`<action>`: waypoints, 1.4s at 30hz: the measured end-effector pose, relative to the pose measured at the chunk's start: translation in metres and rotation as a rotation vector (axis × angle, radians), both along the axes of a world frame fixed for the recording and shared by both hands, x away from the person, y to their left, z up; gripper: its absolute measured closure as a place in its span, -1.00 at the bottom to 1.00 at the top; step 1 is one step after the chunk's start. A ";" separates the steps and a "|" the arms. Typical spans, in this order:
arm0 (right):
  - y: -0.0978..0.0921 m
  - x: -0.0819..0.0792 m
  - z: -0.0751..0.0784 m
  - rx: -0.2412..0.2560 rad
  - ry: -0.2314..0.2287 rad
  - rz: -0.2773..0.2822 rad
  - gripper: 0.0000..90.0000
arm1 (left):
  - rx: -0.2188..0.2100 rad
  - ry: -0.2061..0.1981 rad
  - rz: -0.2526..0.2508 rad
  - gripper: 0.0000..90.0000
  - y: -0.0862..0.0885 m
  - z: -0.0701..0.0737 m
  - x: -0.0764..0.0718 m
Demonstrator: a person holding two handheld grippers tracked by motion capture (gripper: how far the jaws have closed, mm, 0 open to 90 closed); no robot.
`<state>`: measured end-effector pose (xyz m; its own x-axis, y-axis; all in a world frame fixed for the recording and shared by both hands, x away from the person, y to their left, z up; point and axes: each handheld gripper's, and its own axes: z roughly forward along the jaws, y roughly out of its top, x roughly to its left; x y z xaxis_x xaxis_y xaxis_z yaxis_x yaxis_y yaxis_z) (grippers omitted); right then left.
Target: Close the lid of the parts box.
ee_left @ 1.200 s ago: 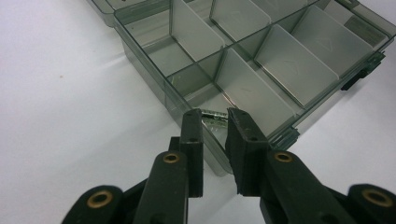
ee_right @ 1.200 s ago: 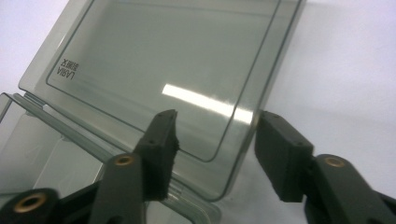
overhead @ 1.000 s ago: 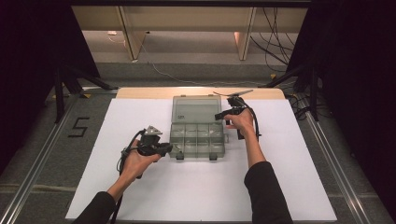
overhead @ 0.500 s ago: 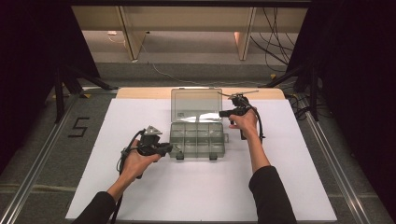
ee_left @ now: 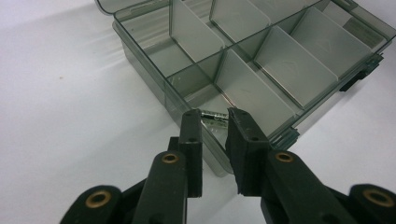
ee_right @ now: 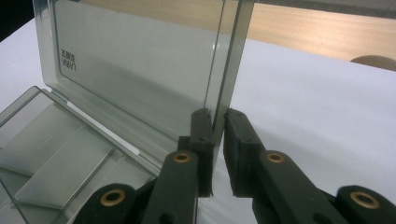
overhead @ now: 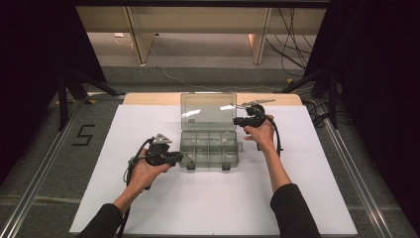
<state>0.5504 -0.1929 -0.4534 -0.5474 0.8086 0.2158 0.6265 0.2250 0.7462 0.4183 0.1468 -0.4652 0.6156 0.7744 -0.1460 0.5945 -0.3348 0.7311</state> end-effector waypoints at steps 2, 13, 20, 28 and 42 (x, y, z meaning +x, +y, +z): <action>0.000 -0.003 -0.001 -0.009 -0.041 0.011 0.84 | -0.004 0.003 -0.001 0.67 0.000 0.000 0.000; 0.000 -0.014 -0.007 -0.033 -0.157 0.035 0.83 | 0.012 -0.004 -0.023 0.66 0.002 0.000 0.001; 0.000 -0.019 -0.008 -0.049 -0.206 0.042 0.83 | 0.024 -0.010 -0.032 0.63 0.002 0.000 0.001; 0.001 -0.024 -0.011 -0.046 -0.250 0.036 0.83 | 0.016 -0.017 -0.014 0.58 0.000 -0.001 0.001; 0.002 -0.031 -0.016 -0.059 -0.316 0.029 0.84 | 0.031 -0.027 -0.019 0.49 0.001 -0.002 0.003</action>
<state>0.5194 -0.1912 -0.4692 -0.6032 0.7974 -0.0157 0.3582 0.2884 0.8880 0.4217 0.1478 -0.4669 0.6337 0.7664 -0.1049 0.5677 -0.3687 0.7360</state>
